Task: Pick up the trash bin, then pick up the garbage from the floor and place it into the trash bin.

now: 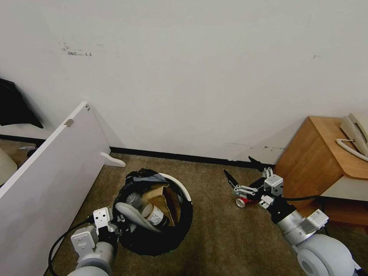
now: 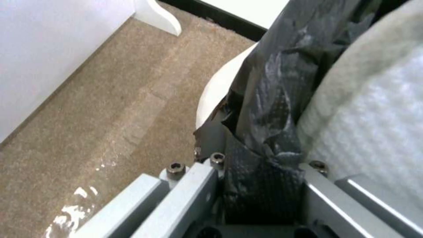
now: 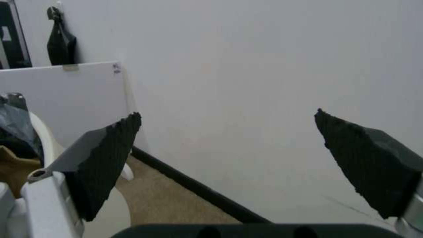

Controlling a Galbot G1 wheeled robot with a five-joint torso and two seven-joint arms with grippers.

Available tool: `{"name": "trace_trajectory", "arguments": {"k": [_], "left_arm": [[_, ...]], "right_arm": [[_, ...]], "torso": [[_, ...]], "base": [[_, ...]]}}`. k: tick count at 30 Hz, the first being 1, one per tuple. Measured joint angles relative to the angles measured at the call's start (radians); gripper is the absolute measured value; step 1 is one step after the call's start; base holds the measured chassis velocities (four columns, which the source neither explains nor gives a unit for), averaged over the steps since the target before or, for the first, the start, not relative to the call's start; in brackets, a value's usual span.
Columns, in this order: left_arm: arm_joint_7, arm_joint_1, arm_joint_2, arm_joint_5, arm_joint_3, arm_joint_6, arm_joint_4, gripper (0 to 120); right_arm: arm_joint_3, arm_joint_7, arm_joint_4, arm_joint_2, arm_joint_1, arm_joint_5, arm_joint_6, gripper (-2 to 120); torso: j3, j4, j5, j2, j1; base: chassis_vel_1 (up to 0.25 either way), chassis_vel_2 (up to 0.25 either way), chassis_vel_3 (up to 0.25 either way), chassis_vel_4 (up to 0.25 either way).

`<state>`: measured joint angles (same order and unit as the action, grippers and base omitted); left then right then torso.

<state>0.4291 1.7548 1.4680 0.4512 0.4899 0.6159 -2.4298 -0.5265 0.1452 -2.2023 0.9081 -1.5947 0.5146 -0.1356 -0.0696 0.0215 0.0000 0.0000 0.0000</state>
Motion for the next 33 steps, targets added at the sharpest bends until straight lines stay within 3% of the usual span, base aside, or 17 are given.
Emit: {"name": "trace_trajectory", "arguments": {"k": [33], "left_arm": [[0.002,0.003,0.002,-0.003,0.0,0.0,0.002,0]], "right_arm": [[0.003,0.007,0.0,0.006,-0.004,-0.001,-0.003,100]], "torso": [[0.0,0.0,0.0,0.0,0.0]], "base": [[-0.013,0.012,0.013,-0.014]]}}
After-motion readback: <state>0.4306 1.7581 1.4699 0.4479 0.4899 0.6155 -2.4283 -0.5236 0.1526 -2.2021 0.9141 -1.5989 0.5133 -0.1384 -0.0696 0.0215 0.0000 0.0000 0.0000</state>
